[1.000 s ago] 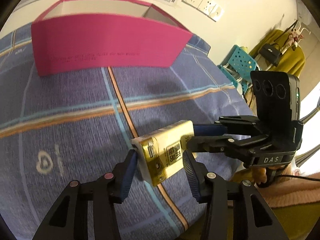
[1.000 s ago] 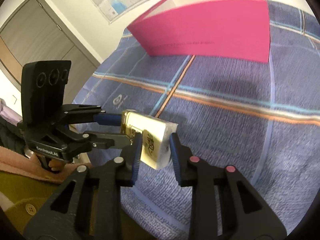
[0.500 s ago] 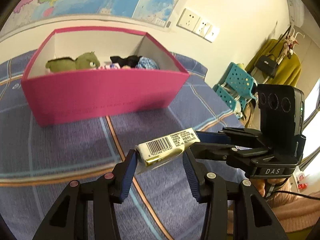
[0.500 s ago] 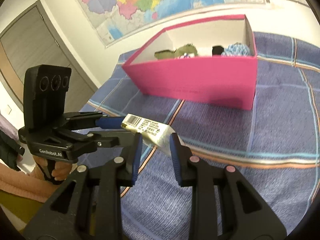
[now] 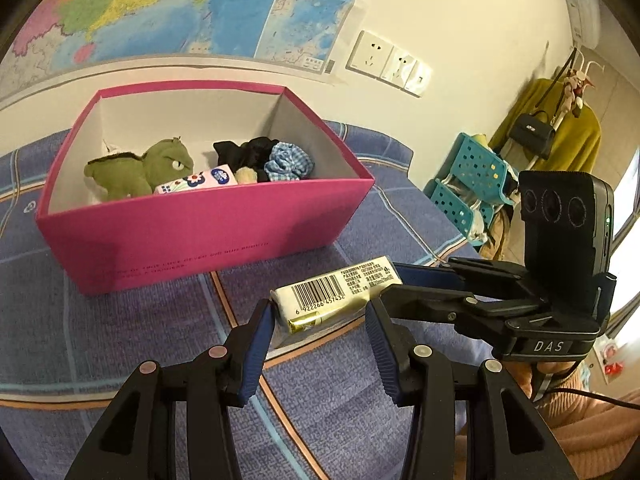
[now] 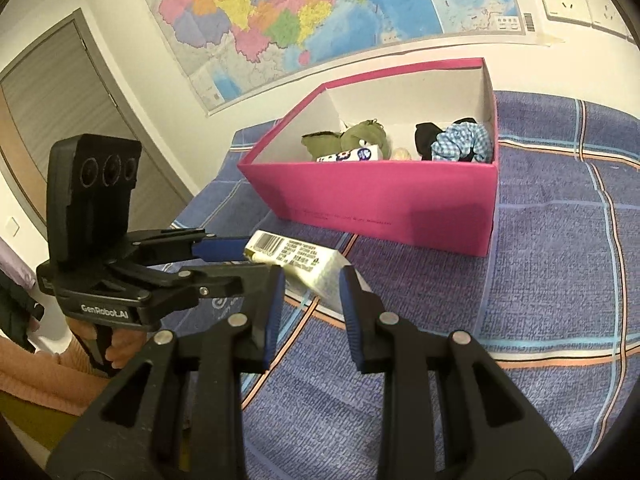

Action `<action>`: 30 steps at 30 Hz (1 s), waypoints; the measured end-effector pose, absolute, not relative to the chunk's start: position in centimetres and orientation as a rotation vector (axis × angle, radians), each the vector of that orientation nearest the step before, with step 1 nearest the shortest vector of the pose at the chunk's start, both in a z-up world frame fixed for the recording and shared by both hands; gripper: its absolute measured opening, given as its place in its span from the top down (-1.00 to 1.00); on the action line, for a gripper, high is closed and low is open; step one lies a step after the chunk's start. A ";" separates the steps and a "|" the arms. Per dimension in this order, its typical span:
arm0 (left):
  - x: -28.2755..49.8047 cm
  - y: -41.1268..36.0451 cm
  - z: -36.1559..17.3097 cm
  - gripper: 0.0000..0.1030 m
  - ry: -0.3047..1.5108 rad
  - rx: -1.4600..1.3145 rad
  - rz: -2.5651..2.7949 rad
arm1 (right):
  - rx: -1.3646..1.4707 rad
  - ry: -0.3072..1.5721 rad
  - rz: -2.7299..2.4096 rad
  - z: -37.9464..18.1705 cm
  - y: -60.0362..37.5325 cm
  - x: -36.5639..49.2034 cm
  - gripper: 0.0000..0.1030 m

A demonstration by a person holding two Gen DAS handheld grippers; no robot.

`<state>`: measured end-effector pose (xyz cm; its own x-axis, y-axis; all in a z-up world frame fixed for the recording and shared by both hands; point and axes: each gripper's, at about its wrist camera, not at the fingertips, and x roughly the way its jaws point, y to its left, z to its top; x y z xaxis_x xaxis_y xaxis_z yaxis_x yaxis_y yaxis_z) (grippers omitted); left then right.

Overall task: Organize soft objects
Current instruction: 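Lift the gold tissue packet and carry it toward the pink box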

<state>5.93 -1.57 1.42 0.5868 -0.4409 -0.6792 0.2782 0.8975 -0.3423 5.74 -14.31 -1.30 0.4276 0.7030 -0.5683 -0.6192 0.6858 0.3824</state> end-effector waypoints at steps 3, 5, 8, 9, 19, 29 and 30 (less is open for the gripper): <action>6.1 -1.6 1.6 0.09 0.839 -0.206 -0.421 | 0.124 0.761 0.824 -1.1 -14.4 5.8 0.39; 6.3 -1.6 1.7 0.09 0.835 -0.206 -0.418 | 0.123 0.754 0.824 -0.8 -14.4 5.9 0.39; 6.6 -1.6 1.9 0.09 0.830 -0.202 -0.417 | 0.121 0.745 0.824 -0.6 -14.4 6.1 0.39; 6.7 -1.6 2.0 0.09 0.829 -0.201 -0.417 | 0.122 0.743 0.825 -0.5 -14.4 6.1 0.39; 7.6 -1.8 2.4 0.09 0.815 -0.194 -0.420 | 0.130 0.724 0.818 0.1 -14.6 7.0 0.39; 8.3 -2.1 2.9 0.09 0.804 -0.181 -0.418 | 0.133 0.711 0.814 0.5 -14.9 7.6 0.39; 8.3 -2.2 2.9 0.09 0.804 -0.181 -0.418 | 0.133 0.710 0.813 0.6 -14.9 7.7 0.39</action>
